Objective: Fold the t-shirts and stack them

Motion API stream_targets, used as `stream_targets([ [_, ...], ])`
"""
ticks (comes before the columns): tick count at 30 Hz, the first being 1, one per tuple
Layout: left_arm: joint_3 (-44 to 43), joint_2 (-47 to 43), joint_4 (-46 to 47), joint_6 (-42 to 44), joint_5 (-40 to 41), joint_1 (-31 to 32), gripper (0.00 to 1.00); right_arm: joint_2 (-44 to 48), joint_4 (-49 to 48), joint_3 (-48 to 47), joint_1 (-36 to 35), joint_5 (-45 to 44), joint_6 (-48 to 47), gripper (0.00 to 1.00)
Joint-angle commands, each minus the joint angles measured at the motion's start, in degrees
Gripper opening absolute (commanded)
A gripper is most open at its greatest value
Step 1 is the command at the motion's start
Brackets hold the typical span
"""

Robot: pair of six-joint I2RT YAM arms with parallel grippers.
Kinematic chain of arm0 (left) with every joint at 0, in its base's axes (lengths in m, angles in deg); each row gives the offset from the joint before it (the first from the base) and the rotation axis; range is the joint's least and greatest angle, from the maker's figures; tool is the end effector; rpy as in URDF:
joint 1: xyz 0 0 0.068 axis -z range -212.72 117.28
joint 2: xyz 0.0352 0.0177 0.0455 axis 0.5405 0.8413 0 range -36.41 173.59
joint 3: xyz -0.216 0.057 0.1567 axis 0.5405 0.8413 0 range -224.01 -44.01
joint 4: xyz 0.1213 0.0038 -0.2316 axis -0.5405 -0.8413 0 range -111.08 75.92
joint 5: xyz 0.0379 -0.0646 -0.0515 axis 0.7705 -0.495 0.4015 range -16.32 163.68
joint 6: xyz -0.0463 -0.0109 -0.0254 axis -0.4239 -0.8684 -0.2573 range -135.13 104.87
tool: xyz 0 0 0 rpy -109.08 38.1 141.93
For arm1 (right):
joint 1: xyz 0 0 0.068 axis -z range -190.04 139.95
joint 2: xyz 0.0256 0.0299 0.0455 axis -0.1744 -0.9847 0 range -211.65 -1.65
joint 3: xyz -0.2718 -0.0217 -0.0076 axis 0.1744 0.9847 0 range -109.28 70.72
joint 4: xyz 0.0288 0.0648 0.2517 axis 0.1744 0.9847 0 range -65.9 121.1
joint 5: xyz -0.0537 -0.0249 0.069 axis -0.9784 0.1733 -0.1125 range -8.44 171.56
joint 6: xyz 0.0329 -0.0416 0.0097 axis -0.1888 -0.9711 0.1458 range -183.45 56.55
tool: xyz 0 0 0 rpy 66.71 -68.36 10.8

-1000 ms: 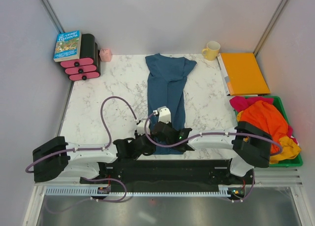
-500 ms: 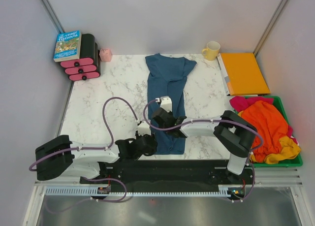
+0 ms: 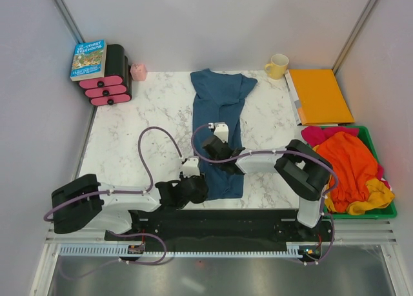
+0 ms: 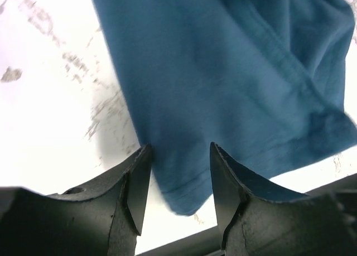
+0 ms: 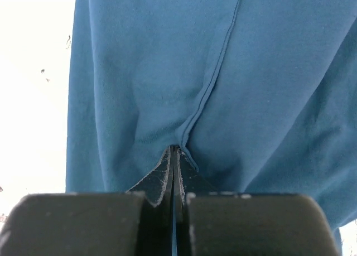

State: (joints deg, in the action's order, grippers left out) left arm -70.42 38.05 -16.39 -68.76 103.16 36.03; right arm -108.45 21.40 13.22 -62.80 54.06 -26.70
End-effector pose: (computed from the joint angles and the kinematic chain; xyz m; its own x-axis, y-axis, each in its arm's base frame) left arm 0.0978 -0.2031 0.1450 -0.7272 -0.0642 -0.6834 0.1890 0.9384 -0.2892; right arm 0.2394 0.2879 0.1428 -0.6600 0.0087 -0.7513 -0.1489 0.9786 0.1422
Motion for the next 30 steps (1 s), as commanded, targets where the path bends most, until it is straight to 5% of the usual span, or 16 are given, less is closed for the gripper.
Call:
stream_targets([
  [1,4.44,-2.55,-10.08,-6.66,-3.90,0.33,0.54,-2.44,2.61,-0.77,2.30,0.70,0.69,0.00],
  [13,6.02,-7.13,-16.06,-10.97,-2.68,0.51,0.53,-1.14,3.14,-0.61,4.24,3.07,-1.50,0.02],
  [17,5.06,-12.92,-16.06,-9.22,0.84,1.03,0.62,7.65,-2.75,2.65,3.88,2.20,-3.79,0.33],
  [21,3.92,-19.69,-15.89,-5.80,4.09,1.04,0.70,16.86,1.55,2.74,3.88,-1.14,-5.55,0.48],
  [30,-1.27,-13.91,-10.19,1.32,6.56,1.03,0.67,29.45,9.02,15.54,0.99,-2.72,0.06,0.41],
])
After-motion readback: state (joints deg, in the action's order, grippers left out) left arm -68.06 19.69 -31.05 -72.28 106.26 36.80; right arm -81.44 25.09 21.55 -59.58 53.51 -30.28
